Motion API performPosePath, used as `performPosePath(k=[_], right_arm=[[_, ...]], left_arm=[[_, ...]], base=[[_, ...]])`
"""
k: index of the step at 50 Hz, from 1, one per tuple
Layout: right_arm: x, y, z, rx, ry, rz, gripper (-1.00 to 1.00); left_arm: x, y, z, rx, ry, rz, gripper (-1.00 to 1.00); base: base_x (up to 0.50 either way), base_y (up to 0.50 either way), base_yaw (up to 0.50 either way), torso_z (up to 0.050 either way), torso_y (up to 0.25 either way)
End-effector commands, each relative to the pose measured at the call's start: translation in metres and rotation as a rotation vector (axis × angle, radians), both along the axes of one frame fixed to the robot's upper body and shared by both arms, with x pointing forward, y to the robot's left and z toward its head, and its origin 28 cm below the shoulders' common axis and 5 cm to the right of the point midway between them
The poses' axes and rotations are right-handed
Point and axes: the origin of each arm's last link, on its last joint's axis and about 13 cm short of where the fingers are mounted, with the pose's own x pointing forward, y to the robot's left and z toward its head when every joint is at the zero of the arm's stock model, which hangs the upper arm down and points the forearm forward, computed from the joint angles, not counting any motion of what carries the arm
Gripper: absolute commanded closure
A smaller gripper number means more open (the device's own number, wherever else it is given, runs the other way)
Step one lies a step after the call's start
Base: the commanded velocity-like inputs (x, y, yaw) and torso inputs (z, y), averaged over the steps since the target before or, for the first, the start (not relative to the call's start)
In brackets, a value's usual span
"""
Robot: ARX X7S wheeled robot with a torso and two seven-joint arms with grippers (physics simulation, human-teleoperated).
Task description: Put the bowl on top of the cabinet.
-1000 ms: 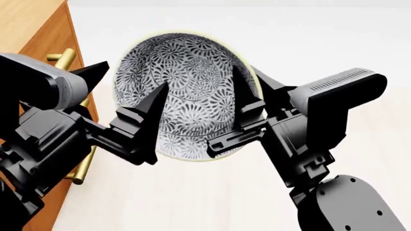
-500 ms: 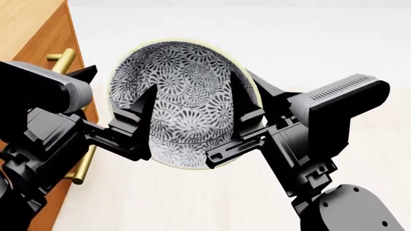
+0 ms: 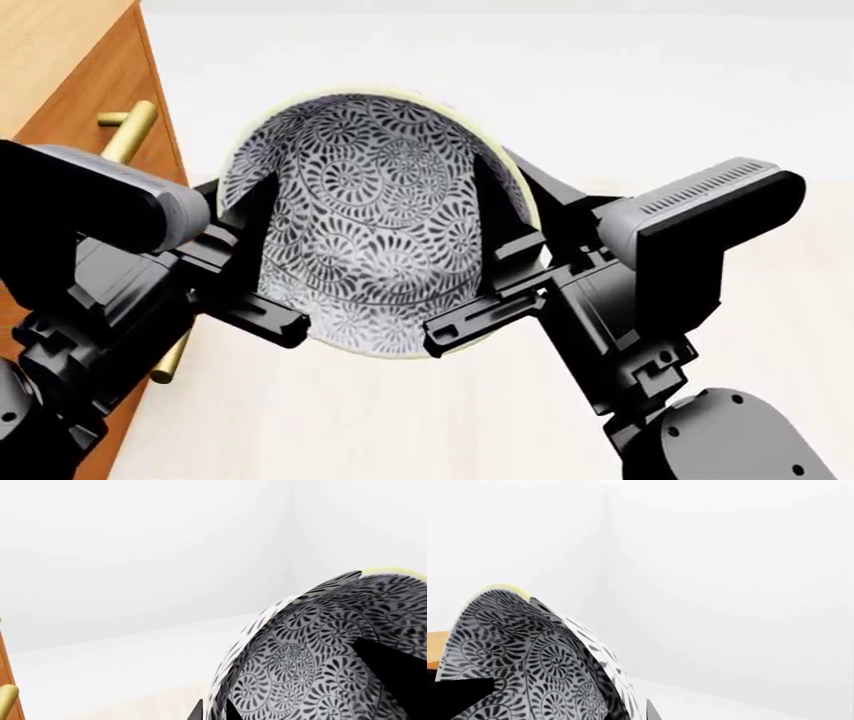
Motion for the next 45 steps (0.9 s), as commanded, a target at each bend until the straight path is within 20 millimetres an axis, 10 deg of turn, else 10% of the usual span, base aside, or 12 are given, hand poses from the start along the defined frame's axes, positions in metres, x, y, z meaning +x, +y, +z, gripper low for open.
performPosePath(k=[1,20,21,45], right_arm=[[0.000,-0.001,0.002,0.006,-0.011,-0.037,1.00],[0.002,0.000,0.001,-0.037,0.090,0.010,1.00],[0.002,0.002,-0.002,-0.078,0.156,0.064,-1.00],[0.004,0.002,-0.005,-0.113,0.178,0.045,-1.00]], left_arm=[[0.002,0.002,-0.002,0.014,-0.006,0.046,1.00],[-0.003,-0.007,0.016,0.034,-0.039,0.028,1.00],[-0.003,-0.008,0.017,0.032,-0.042,0.025,1.00],[0.001,-0.004,0.009,0.021,-0.023,0.032,1.00]], base=[[0.00,0.00,0.00,0.000,0.000],[0.00,0.00,0.00,0.000,0.001],[0.00,0.00,0.00,0.000,0.000],[0.00,0.00,0.00,0.000,0.000]])
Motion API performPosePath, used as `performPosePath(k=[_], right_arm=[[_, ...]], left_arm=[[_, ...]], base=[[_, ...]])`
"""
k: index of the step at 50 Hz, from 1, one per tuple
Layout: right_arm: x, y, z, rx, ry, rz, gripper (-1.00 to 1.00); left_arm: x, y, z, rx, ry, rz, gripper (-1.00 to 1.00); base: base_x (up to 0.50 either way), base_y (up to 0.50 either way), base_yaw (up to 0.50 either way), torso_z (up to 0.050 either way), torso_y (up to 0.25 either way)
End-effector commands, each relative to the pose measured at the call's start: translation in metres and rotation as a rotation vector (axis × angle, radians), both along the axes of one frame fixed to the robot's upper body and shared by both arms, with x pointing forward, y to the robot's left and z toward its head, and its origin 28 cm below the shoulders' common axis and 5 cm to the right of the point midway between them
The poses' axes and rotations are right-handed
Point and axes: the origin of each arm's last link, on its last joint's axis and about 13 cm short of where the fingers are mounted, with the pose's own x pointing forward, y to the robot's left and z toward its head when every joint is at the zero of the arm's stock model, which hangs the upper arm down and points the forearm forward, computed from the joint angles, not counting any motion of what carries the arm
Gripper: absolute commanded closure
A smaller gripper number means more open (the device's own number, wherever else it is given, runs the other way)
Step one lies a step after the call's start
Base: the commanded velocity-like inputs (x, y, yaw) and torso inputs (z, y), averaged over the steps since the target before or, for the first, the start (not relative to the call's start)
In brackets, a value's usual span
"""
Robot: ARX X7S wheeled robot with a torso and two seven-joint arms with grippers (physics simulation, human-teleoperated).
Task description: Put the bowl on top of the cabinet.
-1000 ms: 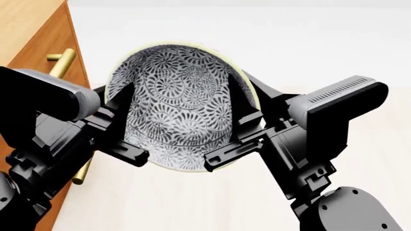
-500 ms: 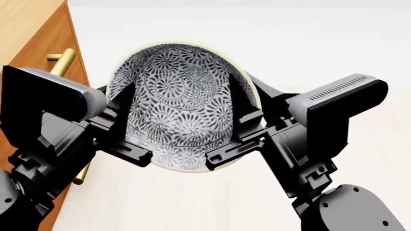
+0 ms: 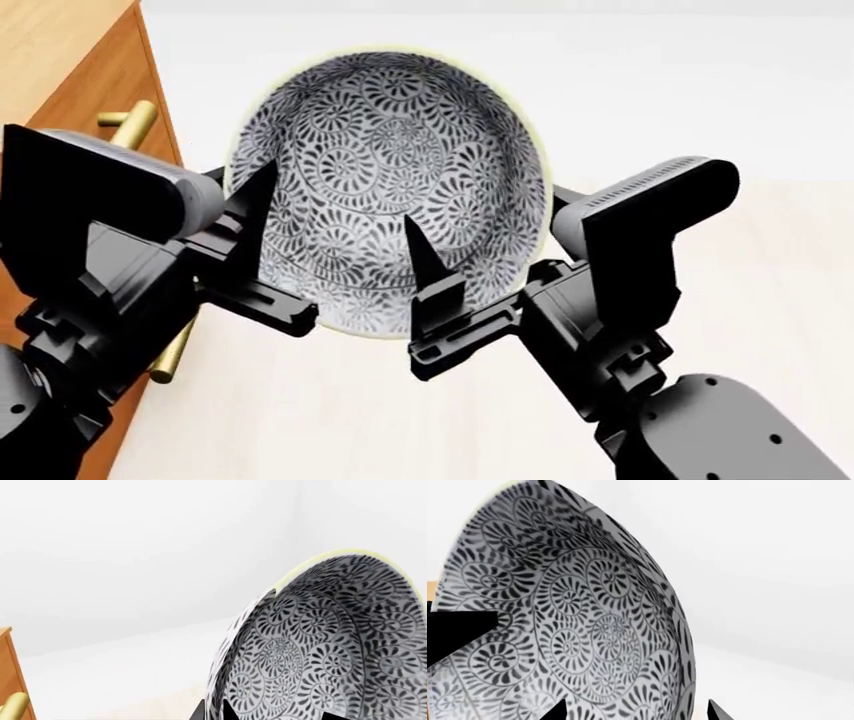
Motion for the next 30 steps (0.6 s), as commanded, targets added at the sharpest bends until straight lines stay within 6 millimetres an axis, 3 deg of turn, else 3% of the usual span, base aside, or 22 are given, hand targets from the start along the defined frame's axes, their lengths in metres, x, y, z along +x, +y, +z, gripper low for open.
performPosePath(k=[1,30], right_arm=[[-0.0003,0.0004,-0.0027,-0.012,0.016,0.003,-1.00],[-0.0030,-0.0039,-0.0050,0.001,0.011,-0.012,-1.00]], left_arm=[[0.0004,0.0008,0.0012,-0.010,-0.013,0.005,1.00],[0.0006,0.0075,0.0065,0.000,-0.023,0.040,1.00]], base=[[0.00,0.00,0.00,0.010,0.000],[0.00,0.00,0.00,0.000,0.000]])
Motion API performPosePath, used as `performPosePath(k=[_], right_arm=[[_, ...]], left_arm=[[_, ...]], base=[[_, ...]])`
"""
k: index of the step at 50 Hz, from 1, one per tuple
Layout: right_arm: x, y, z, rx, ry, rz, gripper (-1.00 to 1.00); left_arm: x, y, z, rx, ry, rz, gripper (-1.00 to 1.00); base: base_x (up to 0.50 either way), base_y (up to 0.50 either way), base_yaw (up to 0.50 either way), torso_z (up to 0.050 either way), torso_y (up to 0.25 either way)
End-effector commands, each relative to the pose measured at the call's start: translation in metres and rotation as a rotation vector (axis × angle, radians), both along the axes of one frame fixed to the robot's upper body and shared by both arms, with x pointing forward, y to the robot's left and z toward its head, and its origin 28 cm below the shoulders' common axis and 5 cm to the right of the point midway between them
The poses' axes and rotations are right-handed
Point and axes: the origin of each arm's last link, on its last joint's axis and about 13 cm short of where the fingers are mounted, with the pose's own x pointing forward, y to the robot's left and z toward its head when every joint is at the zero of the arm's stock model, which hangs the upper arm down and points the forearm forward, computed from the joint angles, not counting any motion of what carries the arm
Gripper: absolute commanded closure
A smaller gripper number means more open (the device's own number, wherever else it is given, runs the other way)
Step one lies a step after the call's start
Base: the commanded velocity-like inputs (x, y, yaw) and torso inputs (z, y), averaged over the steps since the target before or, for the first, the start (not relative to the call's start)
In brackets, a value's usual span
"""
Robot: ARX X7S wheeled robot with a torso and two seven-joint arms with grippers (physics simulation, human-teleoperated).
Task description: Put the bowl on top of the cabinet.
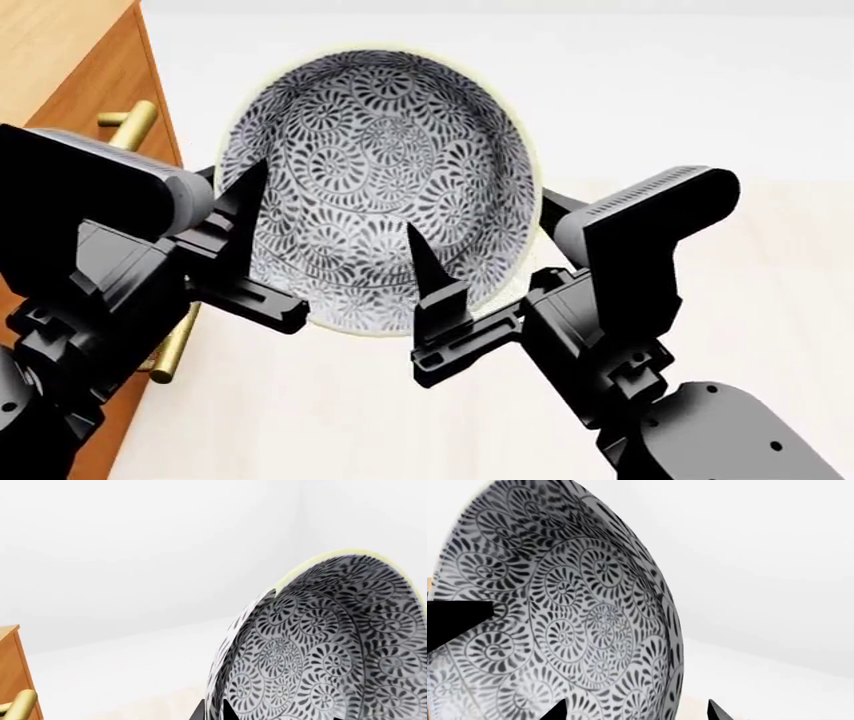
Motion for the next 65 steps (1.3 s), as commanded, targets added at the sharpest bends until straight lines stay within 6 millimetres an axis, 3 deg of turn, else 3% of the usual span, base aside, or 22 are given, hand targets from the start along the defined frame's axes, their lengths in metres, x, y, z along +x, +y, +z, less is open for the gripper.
performPosePath(k=[1,51,60,65], right_arm=[[-0.002,-0.003,-0.001,0.004,0.001,-0.011,-1.00],[-0.029,-0.035,-0.011,0.039,0.007,-0.102,-1.00],[-0.042,-0.039,-0.017,0.045,-0.003,-0.120,-1.00],[-0.043,-0.043,-0.022,0.059,0.001,-0.136,-1.00]], left_arm=[[0.000,0.004,0.007,0.002,-0.025,0.029,1.00],[0.014,0.006,0.009,0.002,0.000,0.070,1.00],[0.007,0.003,0.022,-0.001,-0.010,0.090,1.00],[0.004,-0.002,0.039,0.019,-0.041,0.114,1.00]], base=[[0.00,0.00,0.00,0.000,0.000],[0.00,0.00,0.00,0.000,0.000],[0.00,0.00,0.00,0.000,0.001],[0.00,0.00,0.00,0.000,0.000]])
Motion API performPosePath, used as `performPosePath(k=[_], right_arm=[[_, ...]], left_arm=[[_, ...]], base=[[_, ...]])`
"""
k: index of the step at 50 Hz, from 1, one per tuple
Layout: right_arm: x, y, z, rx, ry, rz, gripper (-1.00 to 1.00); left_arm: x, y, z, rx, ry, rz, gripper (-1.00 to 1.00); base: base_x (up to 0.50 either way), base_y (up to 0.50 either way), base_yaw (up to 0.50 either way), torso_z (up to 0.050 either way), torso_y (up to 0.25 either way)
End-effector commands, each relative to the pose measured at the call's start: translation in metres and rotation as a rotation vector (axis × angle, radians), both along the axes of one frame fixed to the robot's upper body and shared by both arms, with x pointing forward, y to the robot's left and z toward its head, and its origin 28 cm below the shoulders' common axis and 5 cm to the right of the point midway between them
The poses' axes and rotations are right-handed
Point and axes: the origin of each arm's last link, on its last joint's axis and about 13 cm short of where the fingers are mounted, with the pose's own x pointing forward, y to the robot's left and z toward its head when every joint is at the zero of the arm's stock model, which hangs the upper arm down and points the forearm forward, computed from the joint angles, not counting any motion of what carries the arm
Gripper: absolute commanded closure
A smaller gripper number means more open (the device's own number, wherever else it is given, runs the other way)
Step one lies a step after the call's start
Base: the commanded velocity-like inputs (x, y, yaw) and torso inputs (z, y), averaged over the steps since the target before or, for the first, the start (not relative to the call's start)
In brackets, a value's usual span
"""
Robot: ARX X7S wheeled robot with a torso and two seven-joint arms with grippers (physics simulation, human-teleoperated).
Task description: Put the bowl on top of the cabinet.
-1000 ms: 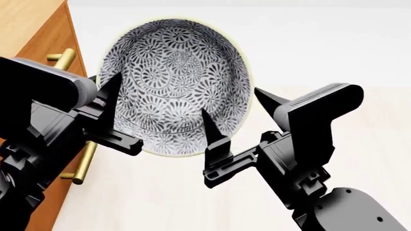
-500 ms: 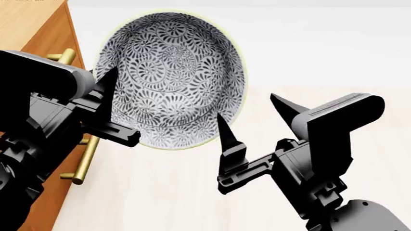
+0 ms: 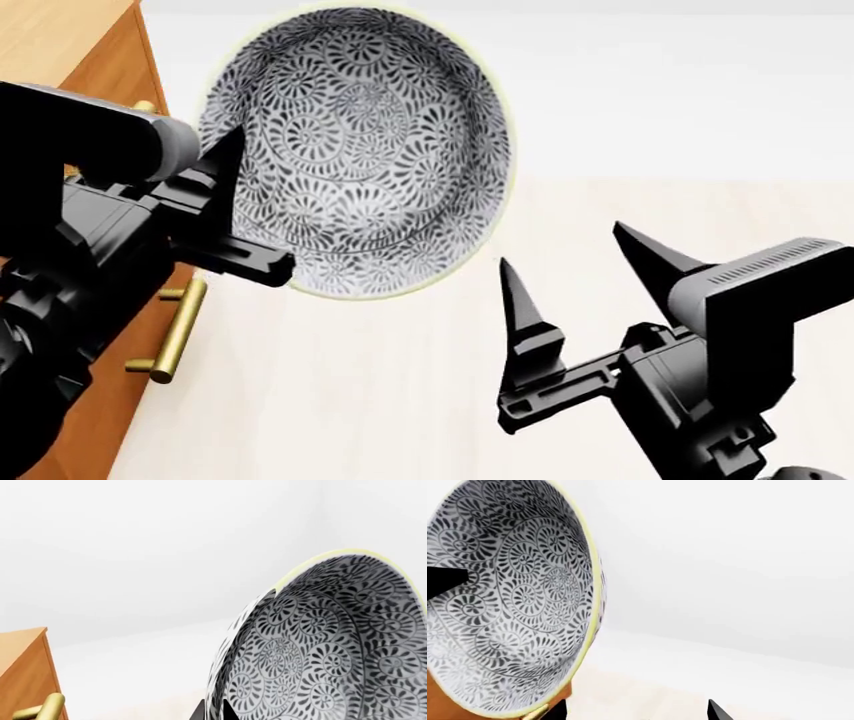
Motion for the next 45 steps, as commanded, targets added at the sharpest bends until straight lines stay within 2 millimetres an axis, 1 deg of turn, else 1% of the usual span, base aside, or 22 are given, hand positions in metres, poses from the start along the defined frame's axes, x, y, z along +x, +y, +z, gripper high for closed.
performPosePath(k=[1,4,7,8,11,15,19,23,29,33,39,42,45], right_arm=[[-0.008,-0.006,-0.008,0.016,0.000,-0.022,-1.00],[-0.007,-0.006,-0.012,0.019,0.003,-0.021,-1.00],[-0.007,-0.005,-0.013,0.020,0.003,-0.016,-1.00],[-0.007,-0.005,-0.014,0.020,0.003,-0.016,-1.00],[-0.006,-0.005,-0.015,0.022,0.004,-0.017,-1.00],[-0.005,-0.005,-0.017,0.023,0.008,-0.015,-1.00],[-0.004,-0.005,-0.018,0.025,0.009,-0.013,-1.00],[-0.004,-0.005,-0.020,0.024,0.012,-0.016,-1.00],[-0.003,-0.002,-0.023,0.009,0.020,-0.011,-1.00],[-0.002,0.000,-0.023,0.001,0.023,-0.009,-1.00],[-0.002,0.002,-0.023,-0.010,0.023,0.000,-1.00],[-0.002,0.003,-0.024,-0.017,0.024,0.001,-1.00],[-0.003,0.004,-0.025,-0.020,0.022,0.004,-1.00]], left_arm=[[-0.006,-0.006,0.027,0.035,-0.061,0.047,1.00],[-0.009,-0.009,0.040,0.059,-0.070,0.049,1.00],[-0.018,-0.011,0.058,0.133,-0.138,0.096,1.00],[-0.019,-0.011,0.062,0.121,-0.155,0.092,1.00],[-0.025,-0.013,0.071,0.162,-0.193,0.068,1.00],[-0.029,-0.015,0.079,0.177,-0.213,0.058,1.00],[-0.031,-0.016,0.087,0.193,-0.244,0.066,1.00],[-0.031,-0.015,0.102,0.192,-0.277,0.099,1.00],[-0.031,-0.010,0.131,0.138,-0.225,0.120,1.00],[-0.034,-0.006,0.140,0.085,-0.181,0.127,1.00],[-0.035,-0.002,0.149,0.016,-0.137,0.095,1.00],[-0.033,-0.001,0.151,-0.019,-0.106,0.101,1.00],[-0.025,0.005,0.156,-0.091,-0.025,0.081,1.00]], base=[[0.00,0.00,0.00,0.000,0.000],[0.00,0.00,0.00,0.000,0.000],[0.00,0.00,0.00,0.000,0.000],[0.00,0.00,0.00,0.000,0.000],[0.00,0.00,0.00,0.000,0.000],[0.00,0.00,0.00,0.000,0.002],[0.00,0.00,0.00,0.000,0.000],[0.00,0.00,0.00,0.000,0.000],[0.00,0.00,0.00,0.000,0.000],[0.00,0.00,0.00,0.000,0.000],[0.00,0.00,0.00,0.002,0.002],[0.00,0.00,0.00,0.000,0.000],[0.00,0.00,0.00,0.000,0.000]])
